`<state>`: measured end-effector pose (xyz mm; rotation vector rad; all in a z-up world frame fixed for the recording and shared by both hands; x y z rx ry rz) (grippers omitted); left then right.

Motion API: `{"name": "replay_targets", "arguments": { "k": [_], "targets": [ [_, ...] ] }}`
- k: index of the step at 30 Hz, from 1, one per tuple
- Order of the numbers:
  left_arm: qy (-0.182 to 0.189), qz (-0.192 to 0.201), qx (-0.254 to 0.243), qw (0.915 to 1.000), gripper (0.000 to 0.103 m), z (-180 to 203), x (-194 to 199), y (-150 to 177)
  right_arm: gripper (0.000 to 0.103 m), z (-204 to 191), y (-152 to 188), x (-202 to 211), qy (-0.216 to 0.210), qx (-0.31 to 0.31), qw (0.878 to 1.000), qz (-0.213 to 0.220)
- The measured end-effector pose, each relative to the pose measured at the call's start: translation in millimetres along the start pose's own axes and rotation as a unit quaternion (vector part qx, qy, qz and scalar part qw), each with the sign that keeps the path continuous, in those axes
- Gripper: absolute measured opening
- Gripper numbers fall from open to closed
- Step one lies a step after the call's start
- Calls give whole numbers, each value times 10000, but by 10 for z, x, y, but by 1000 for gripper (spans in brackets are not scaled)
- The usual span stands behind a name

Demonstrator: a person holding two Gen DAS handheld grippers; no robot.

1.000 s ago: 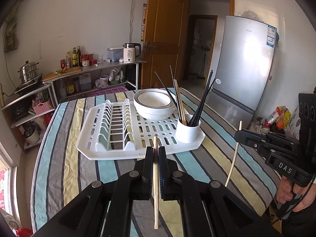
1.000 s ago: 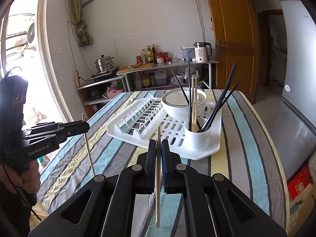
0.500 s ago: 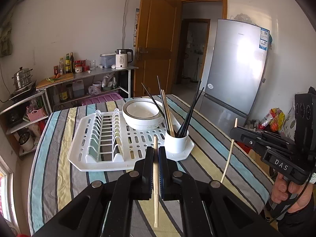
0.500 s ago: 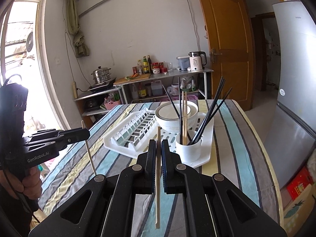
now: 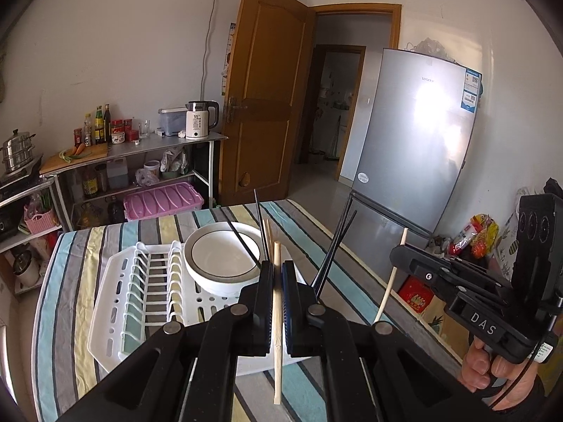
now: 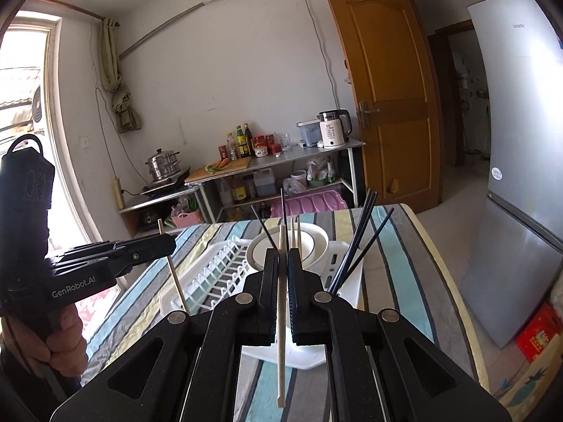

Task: Organize utensils
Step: 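Lower both wooden chopsticks into the white cup and open both tools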

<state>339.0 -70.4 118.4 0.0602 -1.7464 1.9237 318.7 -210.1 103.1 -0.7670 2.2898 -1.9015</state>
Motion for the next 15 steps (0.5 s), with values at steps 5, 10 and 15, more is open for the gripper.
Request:
{"name": "replay_targets", "arguments": {
  "k": [5,10,15],
  "targets": [
    [72,172,18,9998,4,61,-265,-330,5,78,-252,-193,74,-57,9997,224],
    [196,312,24,9993,4,146,-498,-580,5,146,-453,-349,85,-84,9991,418],
    [230,325,-49,9992,4,177,-782,-611,5,221,-444,-557,125,-107,9990,415]
  ]
}}
Point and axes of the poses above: each gripper's, at about its wrist camera, not at the fingertips, and x roughly against the way its jaws point, z to its right, y to its underside, the point moved 10 cm from there along -x, roughly the way its jaws point, and after that the axes turned 8 degrees about z, right-handed, at the moved point
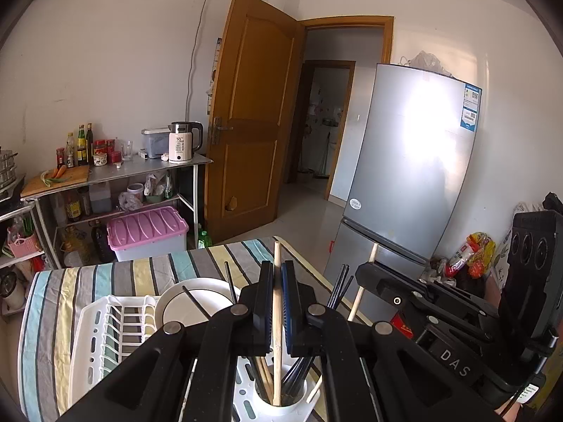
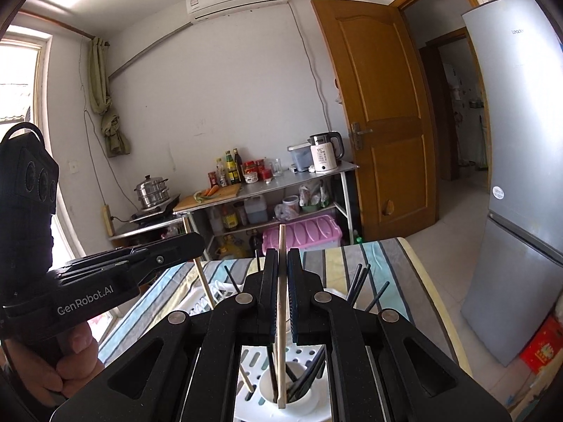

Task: Organize utensils
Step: 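Lower both wooden chopsticks into the white cup and open both tools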

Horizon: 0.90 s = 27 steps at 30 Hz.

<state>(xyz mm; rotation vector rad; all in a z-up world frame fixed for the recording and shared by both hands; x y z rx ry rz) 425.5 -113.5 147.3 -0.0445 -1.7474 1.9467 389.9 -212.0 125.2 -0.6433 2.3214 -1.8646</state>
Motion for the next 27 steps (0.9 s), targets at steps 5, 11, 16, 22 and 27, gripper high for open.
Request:
{"name": "replay_targets", "arguments": {
  "k": [5,11,16,22,27],
  "targets": [
    [12,-73,21,10000,4,-76,-230,156,5,91,130,-179,40,-6,10000,-84],
    [-14,-357,70,9993,4,-192,-438,499,5,206,445,-356,90,-75,9992,-388],
    [-65,-511,84,9986,4,-268,-511,718,5,269,617,-413,146,-92,9983,-548],
    [-156,-598,118,9980,5,-341,-562,813,5,358,691,-423,236,-125,9975,-648],
    [-145,-616,109,9979,6,-335,-548,804,6,375,687,-403,277,-131,9968,-733]
  ]
}}
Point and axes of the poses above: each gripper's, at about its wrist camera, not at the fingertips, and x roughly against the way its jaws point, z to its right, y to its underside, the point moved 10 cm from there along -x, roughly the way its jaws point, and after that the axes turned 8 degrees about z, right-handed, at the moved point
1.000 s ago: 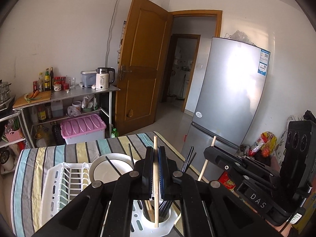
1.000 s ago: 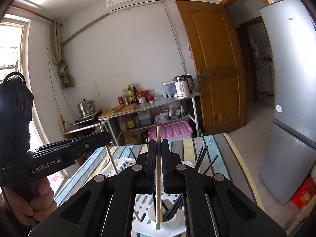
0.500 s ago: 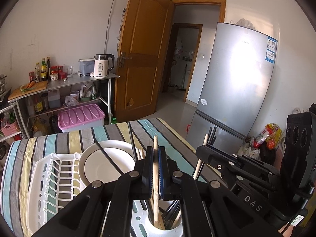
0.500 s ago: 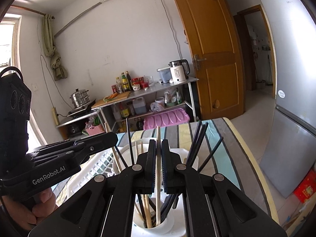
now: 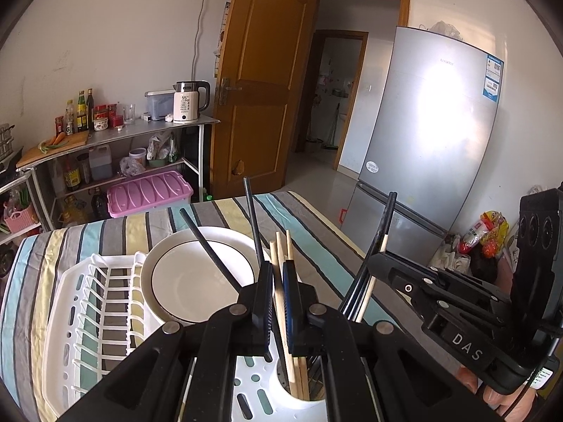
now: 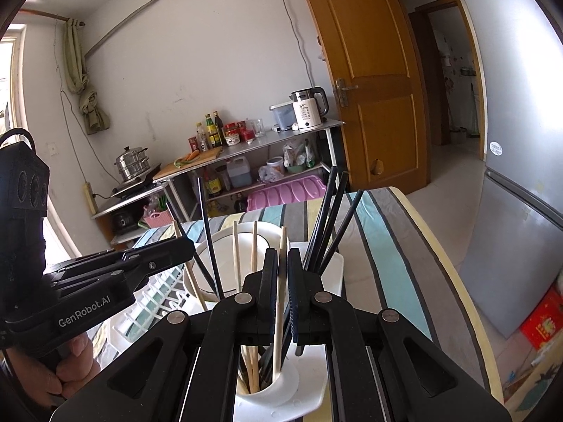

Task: Organize utensils

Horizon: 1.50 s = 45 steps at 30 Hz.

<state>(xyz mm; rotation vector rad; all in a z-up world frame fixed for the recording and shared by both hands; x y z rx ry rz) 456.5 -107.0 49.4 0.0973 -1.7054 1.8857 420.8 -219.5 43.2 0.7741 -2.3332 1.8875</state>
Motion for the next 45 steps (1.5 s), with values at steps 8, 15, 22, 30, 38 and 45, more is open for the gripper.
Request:
{"name": "replay_targets", "arguments": {
  "k": [8,15,22,30,38,45],
  "targets": [
    [-22,-34,34,10000,7,12,186,78,17,-61,21,212,21,103,9999,58],
    [-130,94,14,9999,8,75,635,318,28,-162,105,571,92,232,9996,165],
    [-356,129,91,9992,8,121,1175,742,36,-344,428,1024,207,430,9987,169],
    [-667,235,107,9974,8,208,1784,1170,38,-548,797,1515,301,641,9973,212],
    [-1019,348,51,9942,8,293,2261,1530,38,-664,1158,1922,312,762,9964,193],
    [-1011,330,105,9943,9,378,2552,1743,38,-739,1369,2177,379,825,9956,216]
  ]
}}
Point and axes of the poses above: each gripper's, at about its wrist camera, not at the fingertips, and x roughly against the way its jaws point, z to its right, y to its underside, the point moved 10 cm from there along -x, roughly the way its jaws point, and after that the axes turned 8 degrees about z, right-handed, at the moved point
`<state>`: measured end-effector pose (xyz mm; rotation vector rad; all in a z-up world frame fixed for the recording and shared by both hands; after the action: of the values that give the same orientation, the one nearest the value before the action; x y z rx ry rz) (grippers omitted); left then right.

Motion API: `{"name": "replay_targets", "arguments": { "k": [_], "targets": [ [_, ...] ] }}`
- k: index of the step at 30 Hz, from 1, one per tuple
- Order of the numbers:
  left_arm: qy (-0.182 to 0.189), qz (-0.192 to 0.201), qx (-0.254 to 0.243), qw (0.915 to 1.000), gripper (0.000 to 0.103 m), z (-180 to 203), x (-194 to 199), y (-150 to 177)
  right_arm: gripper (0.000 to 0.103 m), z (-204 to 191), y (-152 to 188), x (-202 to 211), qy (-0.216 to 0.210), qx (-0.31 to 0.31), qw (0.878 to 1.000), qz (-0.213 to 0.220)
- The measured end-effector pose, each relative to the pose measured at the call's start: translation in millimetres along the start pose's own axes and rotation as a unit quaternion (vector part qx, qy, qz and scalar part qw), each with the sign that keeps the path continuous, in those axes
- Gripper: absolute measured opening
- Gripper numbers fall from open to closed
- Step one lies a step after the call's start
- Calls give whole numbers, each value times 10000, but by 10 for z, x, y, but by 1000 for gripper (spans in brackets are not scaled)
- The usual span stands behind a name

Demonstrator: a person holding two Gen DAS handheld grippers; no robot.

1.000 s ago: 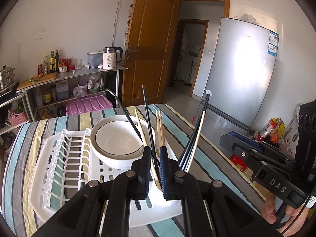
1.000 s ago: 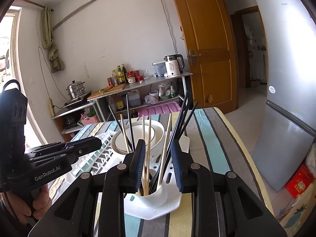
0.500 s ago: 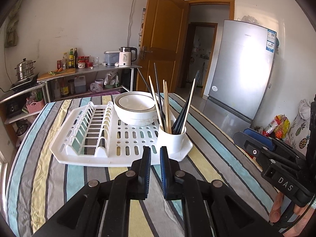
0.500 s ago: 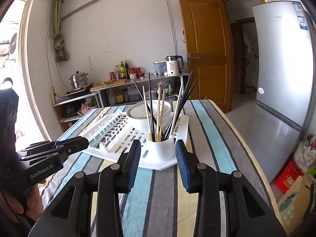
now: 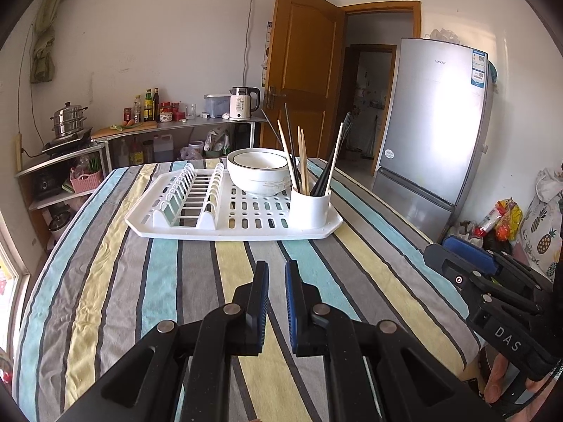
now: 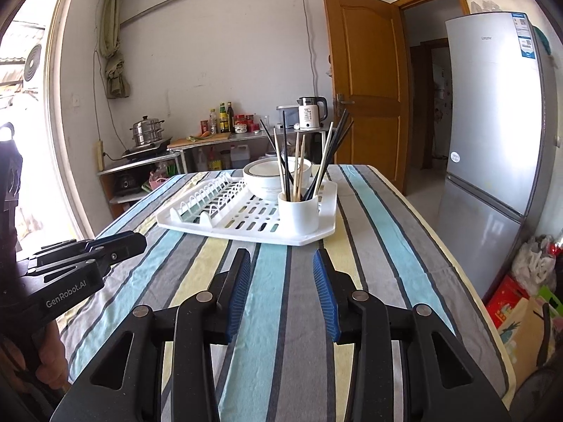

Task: Organize utensils

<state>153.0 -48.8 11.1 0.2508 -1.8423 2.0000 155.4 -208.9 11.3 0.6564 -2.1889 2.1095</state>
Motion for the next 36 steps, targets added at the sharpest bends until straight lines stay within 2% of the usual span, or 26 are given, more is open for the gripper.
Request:
{"name": "replay_targets", "arguments": {
  "k": [10,36],
  "targets": [
    [-40,-131,60,9999,9,-21,184,266,38,-107,112,170,7,145,9999,13],
    [-163,-202,-5,9997,9,-64,102,337,38,-97,181,124,2,121,9999,-75]
  ]
}}
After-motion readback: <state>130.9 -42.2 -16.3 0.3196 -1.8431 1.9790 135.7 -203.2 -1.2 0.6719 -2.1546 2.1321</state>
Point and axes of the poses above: each gripper's, at about its wrist camera, not at the fingertips, and x roughly against the way its jaws point, z to its right, y to its underside, the point moved 10 cm from there along -x, roughly the way its jaws point, and after that the axes turned 8 degrees about z, right-handed, at the moved point
